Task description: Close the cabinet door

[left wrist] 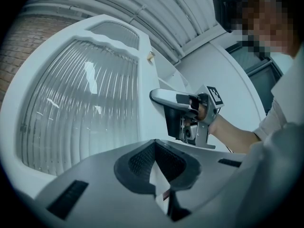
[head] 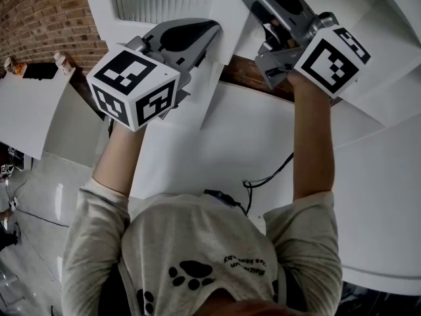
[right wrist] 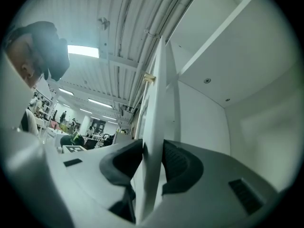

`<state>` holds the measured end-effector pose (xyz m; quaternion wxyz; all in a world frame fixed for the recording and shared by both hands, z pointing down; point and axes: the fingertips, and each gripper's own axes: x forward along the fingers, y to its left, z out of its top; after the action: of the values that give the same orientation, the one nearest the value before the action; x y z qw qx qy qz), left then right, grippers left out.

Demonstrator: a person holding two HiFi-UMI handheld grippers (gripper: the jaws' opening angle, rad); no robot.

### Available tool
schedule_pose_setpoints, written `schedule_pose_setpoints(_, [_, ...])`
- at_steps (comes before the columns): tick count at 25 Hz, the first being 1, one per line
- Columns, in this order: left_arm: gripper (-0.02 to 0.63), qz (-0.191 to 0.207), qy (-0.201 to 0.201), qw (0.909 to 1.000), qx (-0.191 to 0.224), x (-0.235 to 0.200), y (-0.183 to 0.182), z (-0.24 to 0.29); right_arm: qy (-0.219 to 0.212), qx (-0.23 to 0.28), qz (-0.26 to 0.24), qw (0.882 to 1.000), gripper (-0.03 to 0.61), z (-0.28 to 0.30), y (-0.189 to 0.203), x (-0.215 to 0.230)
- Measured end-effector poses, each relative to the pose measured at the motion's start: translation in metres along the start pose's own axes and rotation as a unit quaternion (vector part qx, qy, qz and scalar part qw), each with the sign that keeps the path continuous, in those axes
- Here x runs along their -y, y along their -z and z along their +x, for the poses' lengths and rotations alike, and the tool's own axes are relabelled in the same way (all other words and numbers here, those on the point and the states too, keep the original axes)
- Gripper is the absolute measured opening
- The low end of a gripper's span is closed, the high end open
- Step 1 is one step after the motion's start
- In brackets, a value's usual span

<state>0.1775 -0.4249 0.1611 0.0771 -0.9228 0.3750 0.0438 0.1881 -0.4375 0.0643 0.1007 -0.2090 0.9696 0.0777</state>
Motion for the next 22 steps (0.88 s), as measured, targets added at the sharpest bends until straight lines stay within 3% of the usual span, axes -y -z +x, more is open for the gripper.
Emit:
schedule_pose_setpoints(4, [0.008, -0.001, -0.002, 1.0, -0.001, -0.01, 0.003, 0.002, 0.034, -0.005, -0.026, 0.999, 0.137, -0.004, 0.003, 0.011])
schedule_pose_setpoints(22, [0.008, 0.004, -0.01, 0.9999, -0.001, -0.021, 0.004, 0.015, 0.109, -0.021, -0.016, 0.994, 0.133, -0.054, 0.019, 0.028])
